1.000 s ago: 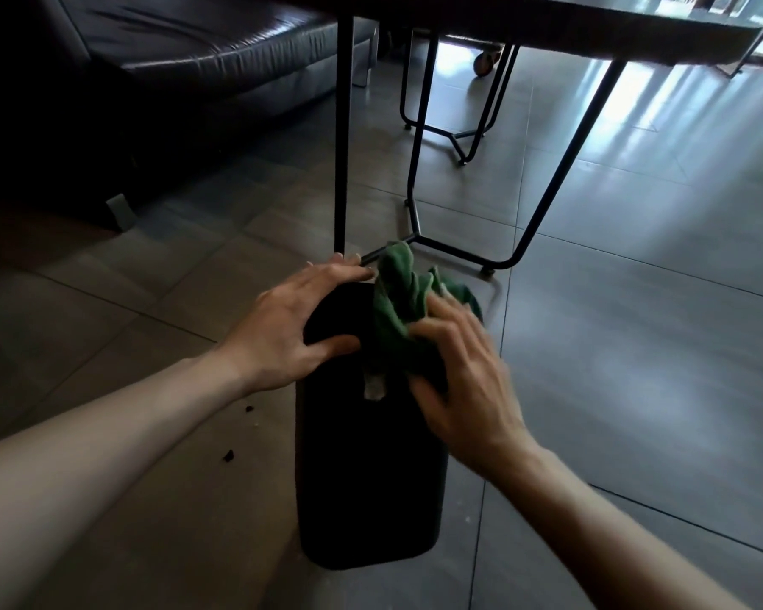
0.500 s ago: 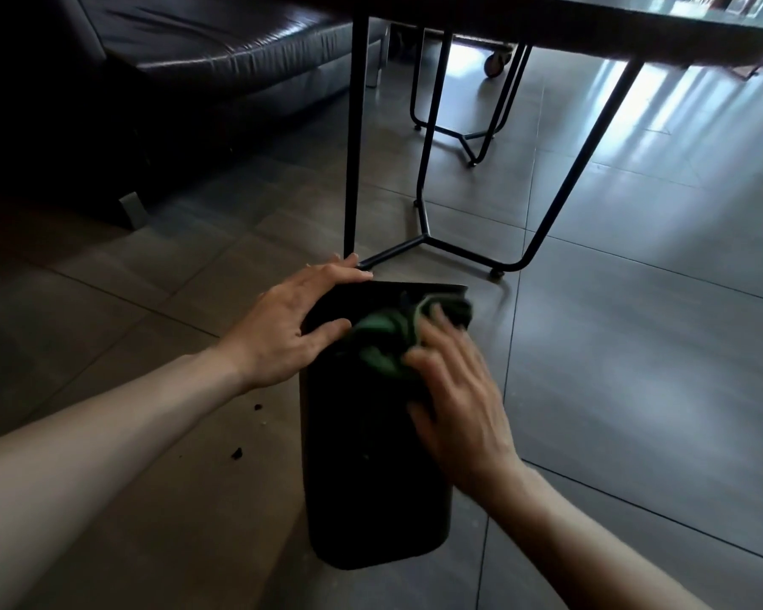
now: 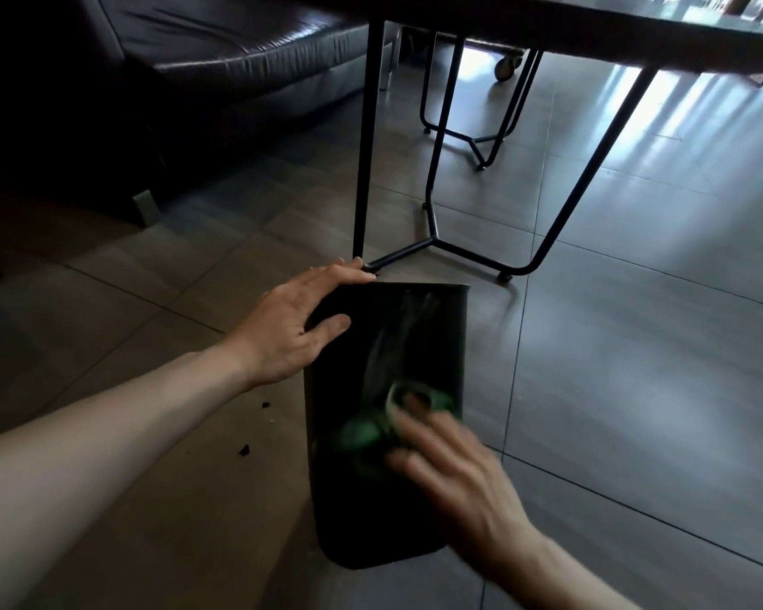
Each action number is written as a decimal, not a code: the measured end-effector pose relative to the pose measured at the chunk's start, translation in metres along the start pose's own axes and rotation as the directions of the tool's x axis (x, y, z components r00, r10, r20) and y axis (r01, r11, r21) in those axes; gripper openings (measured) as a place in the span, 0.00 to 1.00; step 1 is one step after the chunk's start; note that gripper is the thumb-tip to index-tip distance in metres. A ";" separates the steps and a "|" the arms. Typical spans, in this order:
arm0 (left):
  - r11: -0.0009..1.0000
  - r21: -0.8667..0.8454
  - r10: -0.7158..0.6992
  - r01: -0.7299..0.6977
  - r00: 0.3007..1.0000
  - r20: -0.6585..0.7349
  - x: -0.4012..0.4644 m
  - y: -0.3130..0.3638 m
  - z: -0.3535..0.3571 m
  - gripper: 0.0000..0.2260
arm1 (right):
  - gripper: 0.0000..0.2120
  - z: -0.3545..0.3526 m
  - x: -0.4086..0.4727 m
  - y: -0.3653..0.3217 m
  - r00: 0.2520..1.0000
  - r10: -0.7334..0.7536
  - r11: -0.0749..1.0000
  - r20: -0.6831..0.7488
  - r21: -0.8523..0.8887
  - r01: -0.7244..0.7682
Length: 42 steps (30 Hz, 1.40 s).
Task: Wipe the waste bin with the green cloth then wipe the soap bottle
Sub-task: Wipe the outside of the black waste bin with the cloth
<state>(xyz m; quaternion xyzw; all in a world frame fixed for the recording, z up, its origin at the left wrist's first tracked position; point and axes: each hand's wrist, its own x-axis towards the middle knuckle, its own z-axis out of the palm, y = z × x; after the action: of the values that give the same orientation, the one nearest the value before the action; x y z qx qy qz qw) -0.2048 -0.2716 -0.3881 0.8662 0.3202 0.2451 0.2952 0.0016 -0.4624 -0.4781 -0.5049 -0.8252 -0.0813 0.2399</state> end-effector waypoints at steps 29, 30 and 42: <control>0.998 0.015 0.055 -0.056 0.998 0.017 0.008 0.006 0.008 0.23 | 0.11 0.007 0.026 -0.016 0.973 0.168 0.984 -0.157 -0.034 -0.176; 0.999 0.006 0.051 -0.052 0.998 0.027 0.007 0.005 0.006 0.23 | 0.10 0.016 0.005 -0.025 0.994 0.068 0.996 -0.084 -0.059 -0.073; 0.998 0.006 0.061 -0.061 0.998 0.013 0.001 0.010 0.003 0.25 | 0.19 -0.025 0.090 0.041 0.957 0.133 0.969 -0.257 -0.171 -0.180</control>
<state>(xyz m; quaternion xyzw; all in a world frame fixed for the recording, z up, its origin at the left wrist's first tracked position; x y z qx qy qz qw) -0.1980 -0.2784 -0.3830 0.8780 0.2926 0.2475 0.2870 0.0117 -0.3808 -0.4182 -0.5758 -0.7351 -0.2025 0.2950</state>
